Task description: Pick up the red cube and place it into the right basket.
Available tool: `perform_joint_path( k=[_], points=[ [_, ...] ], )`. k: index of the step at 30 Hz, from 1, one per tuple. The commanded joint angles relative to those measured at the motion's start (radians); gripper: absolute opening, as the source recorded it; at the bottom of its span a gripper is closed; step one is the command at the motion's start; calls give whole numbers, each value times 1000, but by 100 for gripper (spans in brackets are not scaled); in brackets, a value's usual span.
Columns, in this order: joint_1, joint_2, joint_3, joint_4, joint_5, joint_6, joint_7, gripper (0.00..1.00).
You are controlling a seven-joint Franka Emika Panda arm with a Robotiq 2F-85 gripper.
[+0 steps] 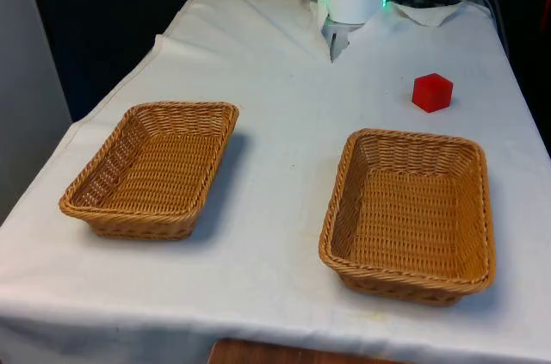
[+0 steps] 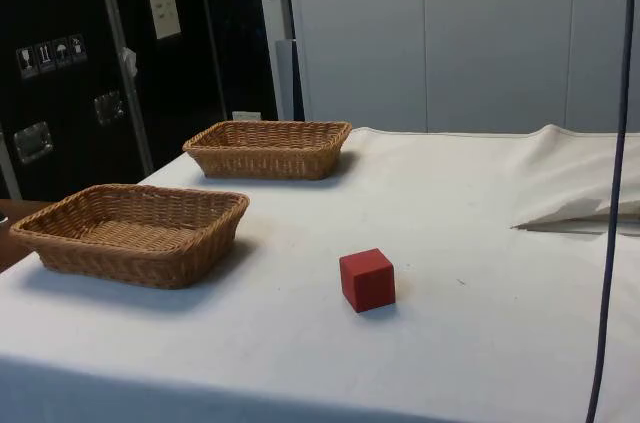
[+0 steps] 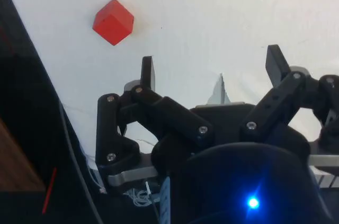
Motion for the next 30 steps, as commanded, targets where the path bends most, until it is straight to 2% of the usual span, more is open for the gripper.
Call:
perform_joint_path(
  k=[1, 2, 9, 10, 11, 15, 18, 19, 20, 26, 28, 29, 30],
  points=[
    [0, 0, 3, 0, -1, 0, 5, 100],
    [5, -4, 8, -4, -14, 4, 23, 100],
    [5, -9, 44, -9, -32, 6, 62, 100],
    [0, -2, 44, -2, -21, 0, 51, 100],
    [5, -10, 48, -9, -35, 6, 67, 100],
    [6, -11, 68, -10, -44, 6, 88, 100],
    [5, -12, 88, -10, -52, 6, 108, 100],
    [0, -4, 85, -3, -40, 0, 93, 100],
    [5, -12, 93, -10, -54, 6, 113, 100],
    [6, -20, 130, -19, -69, 10, 151, 100],
    [0, -11, 133, -9, -59, 0, 143, 100],
    [6, -27, 146, -26, -73, 15, 168, 100],
    [6, -27, 146, -26, -73, 15, 168, 100]
  ],
)
